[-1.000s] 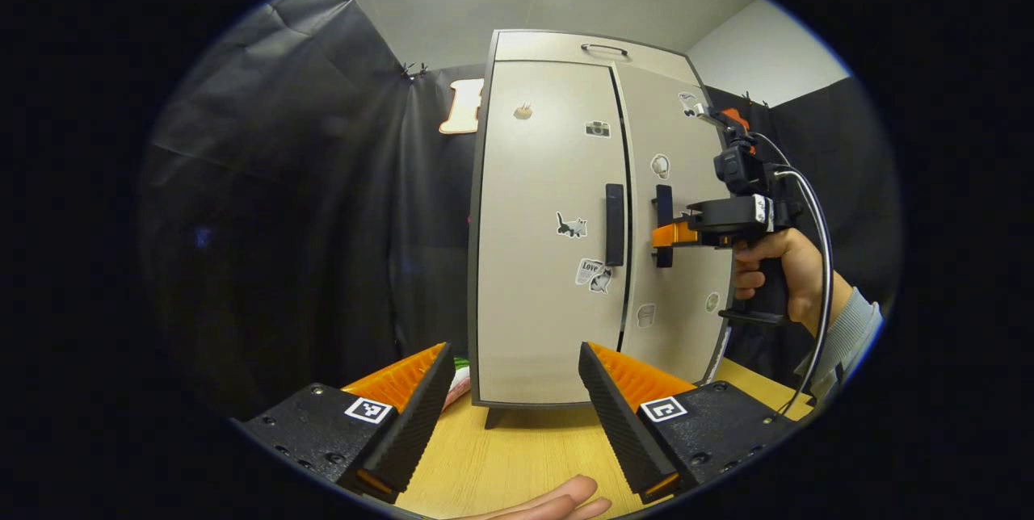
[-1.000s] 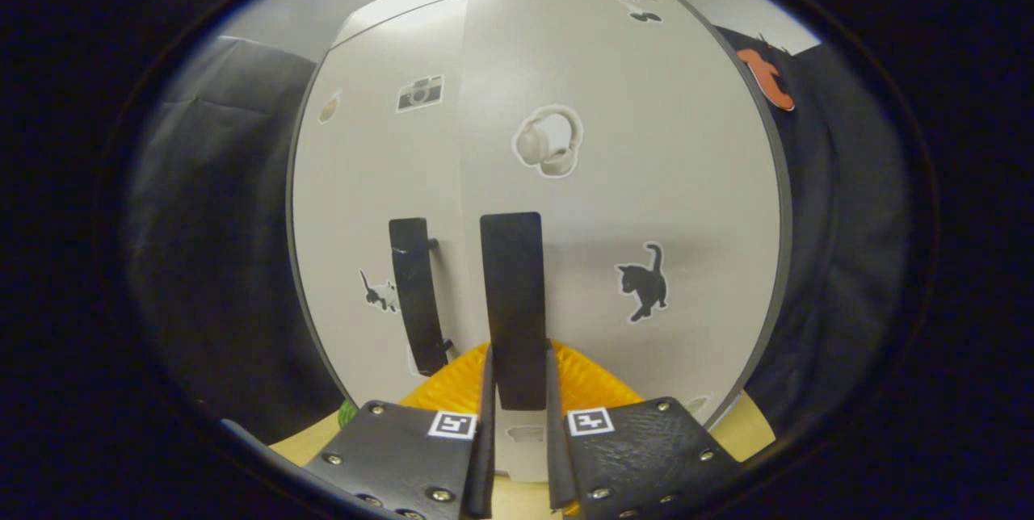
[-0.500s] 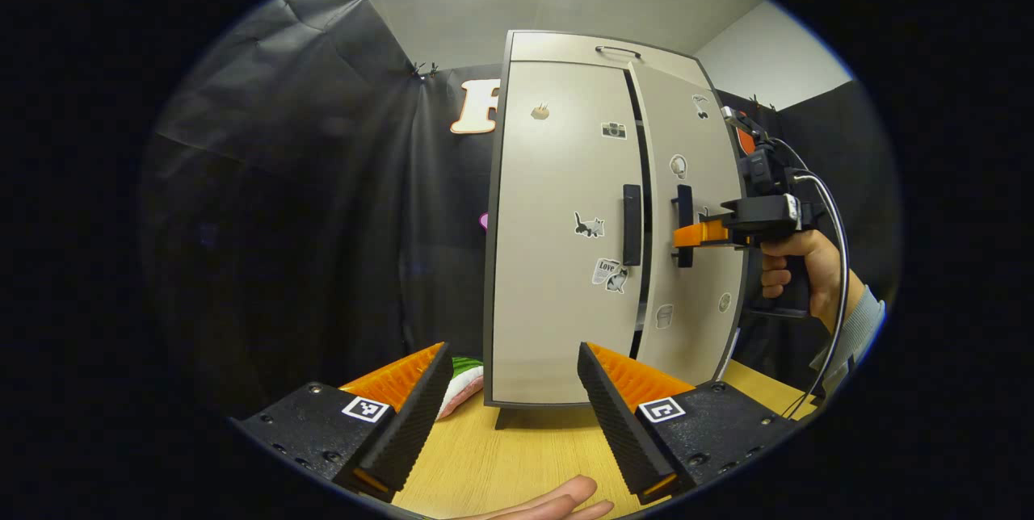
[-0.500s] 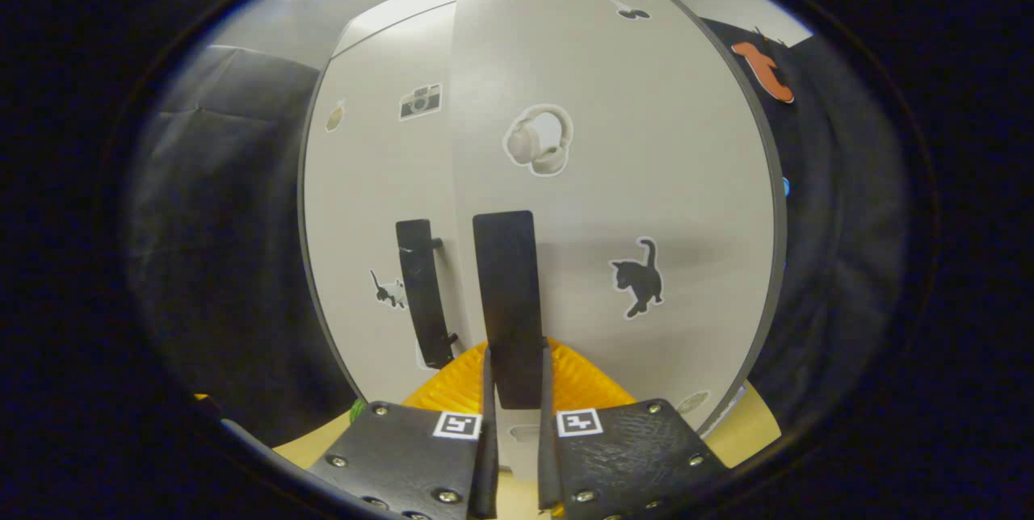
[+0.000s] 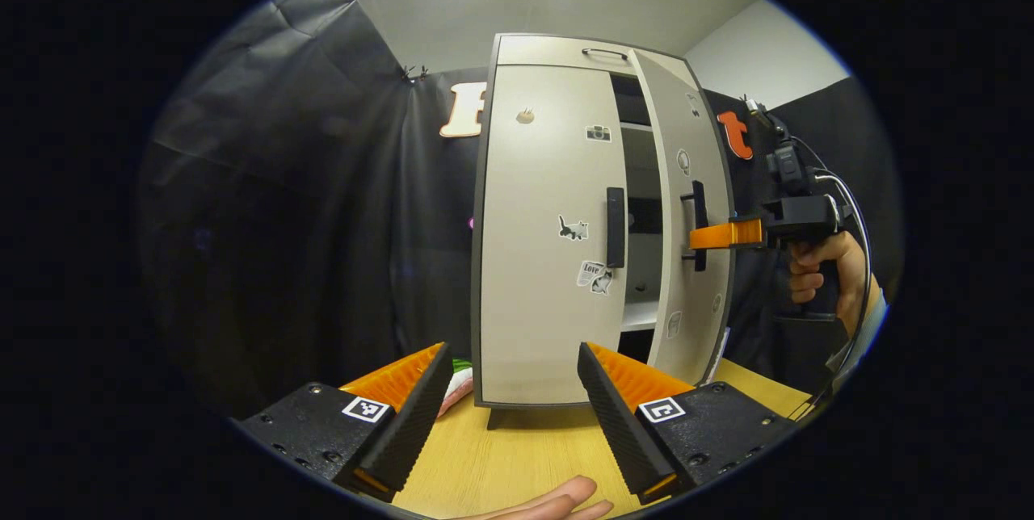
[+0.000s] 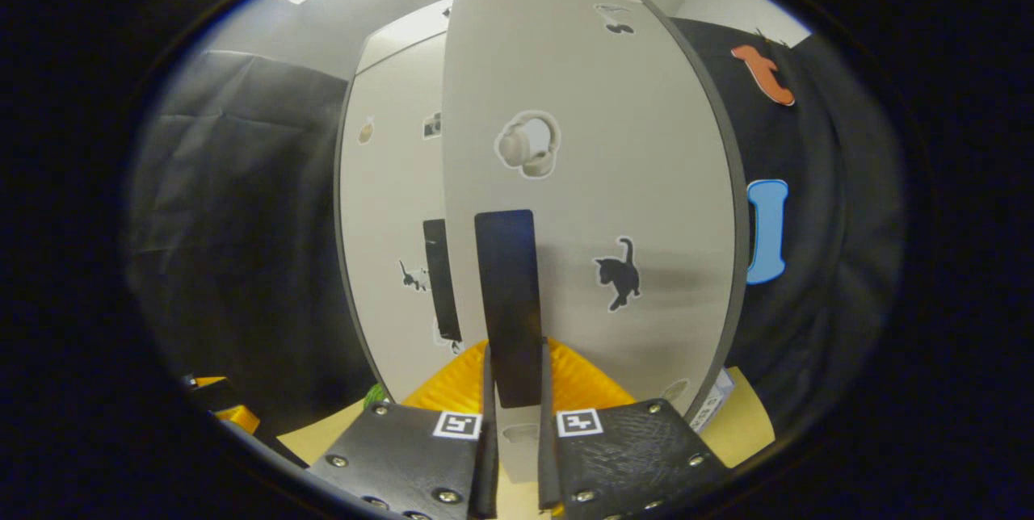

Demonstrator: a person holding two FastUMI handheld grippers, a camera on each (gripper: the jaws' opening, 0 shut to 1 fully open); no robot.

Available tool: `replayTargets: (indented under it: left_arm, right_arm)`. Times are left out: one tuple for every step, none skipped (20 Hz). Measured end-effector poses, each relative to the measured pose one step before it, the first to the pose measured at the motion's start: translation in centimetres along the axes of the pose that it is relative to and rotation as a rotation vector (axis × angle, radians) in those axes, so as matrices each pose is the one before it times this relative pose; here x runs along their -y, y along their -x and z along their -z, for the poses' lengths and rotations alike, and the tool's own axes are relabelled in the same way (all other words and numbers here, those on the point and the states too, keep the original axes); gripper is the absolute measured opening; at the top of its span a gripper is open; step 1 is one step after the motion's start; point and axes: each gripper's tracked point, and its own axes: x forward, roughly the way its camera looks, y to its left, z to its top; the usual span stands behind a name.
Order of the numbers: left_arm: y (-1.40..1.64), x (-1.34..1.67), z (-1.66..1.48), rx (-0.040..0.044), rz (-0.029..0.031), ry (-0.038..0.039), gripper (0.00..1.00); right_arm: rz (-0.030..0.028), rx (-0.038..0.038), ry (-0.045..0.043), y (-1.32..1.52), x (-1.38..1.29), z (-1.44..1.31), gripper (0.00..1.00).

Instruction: Open the right door of the double-door shoe cabinet with the right hand, and open the left door with the left hand.

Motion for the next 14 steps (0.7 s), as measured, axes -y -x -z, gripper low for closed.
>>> replayTargets:
  left_arm:
    - [0.074,0.235,0.187,-0.00194,0.00639,0.00227,0.96]
    - [-0.017,0.135,0.169,-0.00551,0.00326,0.00228,0.96]
    - [-0.059,-0.011,0.253,-0.00679,0.00101,0.00108,0.96]
    - [-0.022,-0.014,0.216,-0.00703,0.00001,0.00257,0.96]
    - [-0.008,0.0,0.177,-0.00682,-0.00175,0.00267,0.96]
    - [0.014,-0.061,0.069,-0.00304,-0.00174,0.00172,0.96]
    - [0.088,0.038,0.021,0.00045,-0.00048,0.0012,0.96]
    - [0.041,0.015,-0.14,0.00401,0.00093,-0.00011,0.96]
    - [-0.004,0.025,-0.129,0.00524,-0.00035,-0.00036,0.96]
    - [0.045,0.204,-0.193,0.0049,0.00333,-0.00065,0.97]
    - [0.132,0.268,-0.032,0.00354,0.00564,0.00007,0.97]
    - [0.131,0.362,-0.144,0.00316,0.00772,-0.00044,0.96]
    - [0.189,0.46,-0.019,0.00427,0.0096,-0.00195,0.96]
    - [0.117,0.452,-0.099,0.00376,0.00872,-0.0027,0.96]
  right_arm:
    - [0.00078,0.00652,0.0127,0.339,0.15,-0.028,0.19]
    - [0.00084,0.00349,0.00372,0.04,0.018,-0.055,0.19]
    - [-0.00287,0.00574,-0.00376,0.258,0.104,-0.08,0.19]
    - [-0.00643,-0.00341,-0.00454,0.184,0.072,0.103,0.2]
    - [-0.00333,0.00682,-0.01744,0.384,0.133,-0.146,0.19]
    - [-0.00116,0.002,0.00503,0.275,0.167,0.081,0.19]
    - [0.00163,0.00632,0.00917,0.289,0.209,-0.134,0.19]
    - [0.00179,0.00566,-0.00507,0.242,0.175,-0.042,0.19]
    - [-0.00152,-0.00117,0.00088,0.167,0.162,0.12,0.19]
    - [0.00021,0.00421,-0.00691,0.162,0.065,-0.079,0.19]
    - [0.004,0.00116,0.00504,0.324,0.172,-0.029,0.21]
    - [0.00508,0.00631,0.01109,0.22,0.196,-0.015,0.19]
    - [0.00318,0.00544,0.00074,0.262,0.216,-0.09,0.19]
    - [0.0055,0.00137,-0.00361,0.477,0.401,-0.147,0.18]
